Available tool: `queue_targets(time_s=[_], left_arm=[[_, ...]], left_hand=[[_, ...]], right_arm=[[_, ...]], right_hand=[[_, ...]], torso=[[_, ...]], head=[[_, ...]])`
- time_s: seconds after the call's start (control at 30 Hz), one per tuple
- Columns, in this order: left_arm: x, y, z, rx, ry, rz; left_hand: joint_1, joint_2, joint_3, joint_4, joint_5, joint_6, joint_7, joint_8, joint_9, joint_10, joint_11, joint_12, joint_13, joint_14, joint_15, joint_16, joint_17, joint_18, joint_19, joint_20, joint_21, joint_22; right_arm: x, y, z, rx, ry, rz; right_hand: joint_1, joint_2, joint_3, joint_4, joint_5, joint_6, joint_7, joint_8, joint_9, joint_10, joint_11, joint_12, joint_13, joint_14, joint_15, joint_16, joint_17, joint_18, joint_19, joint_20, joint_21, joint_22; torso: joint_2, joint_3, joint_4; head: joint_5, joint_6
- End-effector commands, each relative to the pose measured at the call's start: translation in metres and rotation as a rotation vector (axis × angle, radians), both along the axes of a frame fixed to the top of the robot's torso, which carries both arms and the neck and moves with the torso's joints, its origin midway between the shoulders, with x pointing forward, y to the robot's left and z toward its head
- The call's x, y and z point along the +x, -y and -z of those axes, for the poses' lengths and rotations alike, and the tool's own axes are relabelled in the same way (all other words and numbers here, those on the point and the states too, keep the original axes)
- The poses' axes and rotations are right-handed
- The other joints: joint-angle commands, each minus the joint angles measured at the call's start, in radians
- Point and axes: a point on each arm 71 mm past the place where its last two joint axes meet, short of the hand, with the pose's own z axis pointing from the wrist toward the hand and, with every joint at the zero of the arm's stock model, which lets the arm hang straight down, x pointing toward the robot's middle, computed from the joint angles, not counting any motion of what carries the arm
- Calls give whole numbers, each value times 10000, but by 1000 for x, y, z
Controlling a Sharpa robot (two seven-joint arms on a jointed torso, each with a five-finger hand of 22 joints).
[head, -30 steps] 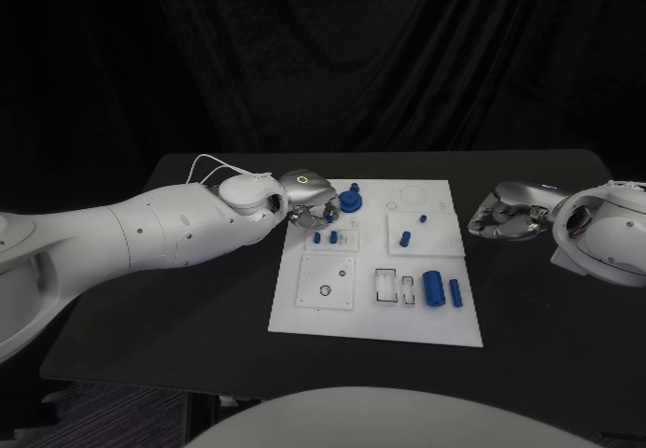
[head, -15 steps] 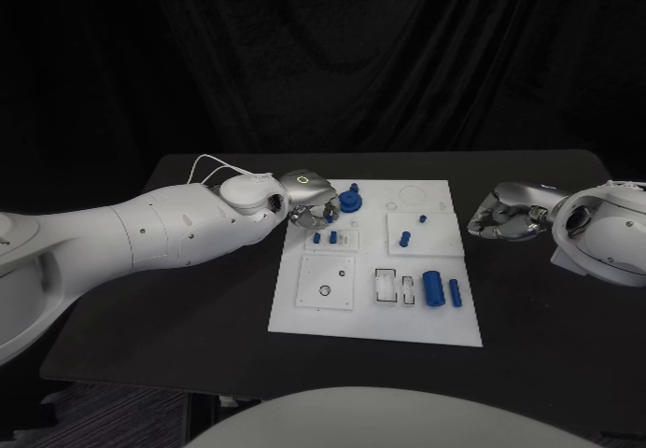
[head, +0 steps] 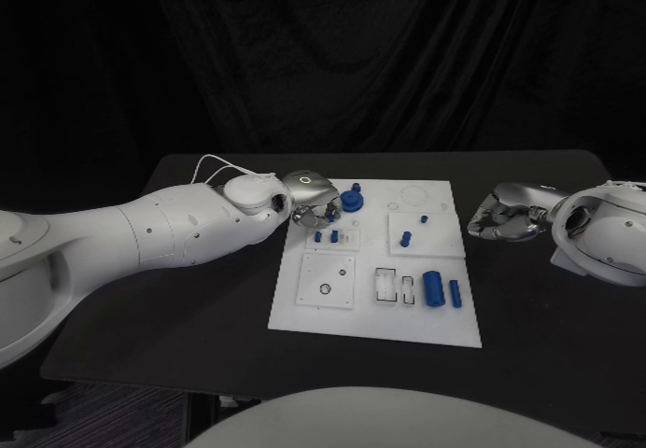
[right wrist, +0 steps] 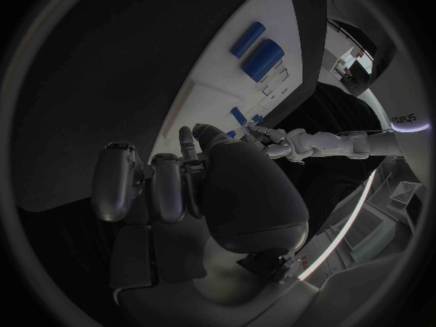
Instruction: Assemble the parts on the task board
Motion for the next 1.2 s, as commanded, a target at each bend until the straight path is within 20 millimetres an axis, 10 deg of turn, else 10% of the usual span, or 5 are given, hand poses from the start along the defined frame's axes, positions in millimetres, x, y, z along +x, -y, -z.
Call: queue_targets(time_s=[0.03, 0.8, 1.03, 1.13, 1.2], left_arm=[[-2, 1, 5, 196, -291, -4], [-2, -12, 0, -423, 619, -166], [-1, -25, -5, -765, 1217, -442], [-1, -29, -5, -763, 1253, -539], [-1, -32, -5, -742, 1244, -614]], left_hand=[[-40, 40, 29, -62, -67, -173, -36, -120, -45, -123, 12, -105, -34, -99, 15, -68, -50, -49, -92, -1, -79, 1580], [-272, -298, 58, 109, -757, -3127, -1291, -551, -990, -269, 271, -679, -104, -175, 226, -123, -163, -34, -123, 131, -256, 1562], [-245, -393, -183, 336, -926, -4989, -1600, -642, -1955, -356, 361, -790, -84, -137, 306, -101, -135, -44, -78, 170, -231, 1573], [-177, -489, -697, 851, -1463, -5239, -1646, -640, -2238, -402, 353, -842, -54, -168, 294, -132, -189, -30, -103, 183, -313, 1555], [217, -698, -1548, 1861, -2017, -5467, -1729, -656, -2518, -436, 295, -830, 42, -213, 314, -175, -265, -10, -135, 178, -426, 1535]], right_arm=[[-1, 1, 2, -125, -129, 97], [-1, 3, 2, -132, -140, 136], [-2, 5, 2, -152, -163, 173], [-2, 5, 2, -160, -178, 170], [-2, 5, 2, -162, -187, 153]], right_hand=[[-46, 10, 39, 4, 43, 53, -5, -8, 11, -72, 27, -47, 878, 443, -18, -69, 20, 70, -28, -27, -45, 1579], [-41, 5, 52, -12, 40, 57, -5, -7, 13, -85, 27, -60, 860, 439, -18, -83, 5, 74, -32, -28, -67, 1573], [-50, -35, 38, -24, 30, 61, -3, -6, 15, -107, 29, -81, 831, 436, -18, -94, -7, 75, -34, -29, -80, 1570], [-50, -35, 38, -24, 30, 61, -3, -6, 15, -107, 29, -81, 831, 436, -18, -94, -7, 75, -34, -29, -80, 1570], [-83, -67, 20, -16, -32, 79, -3, 3, 21, -122, 30, -96, 811, 431, -16, -106, -19, 78, -39, -28, -102, 1564]], torso=[[6, 1, 14], [1, -10, 12], [3, -1, 11], [3, -2, 12], [2, -8, 14]], head=[[-15, -1], [17, -1], [45, -1], [69, -1], [91, -1]])
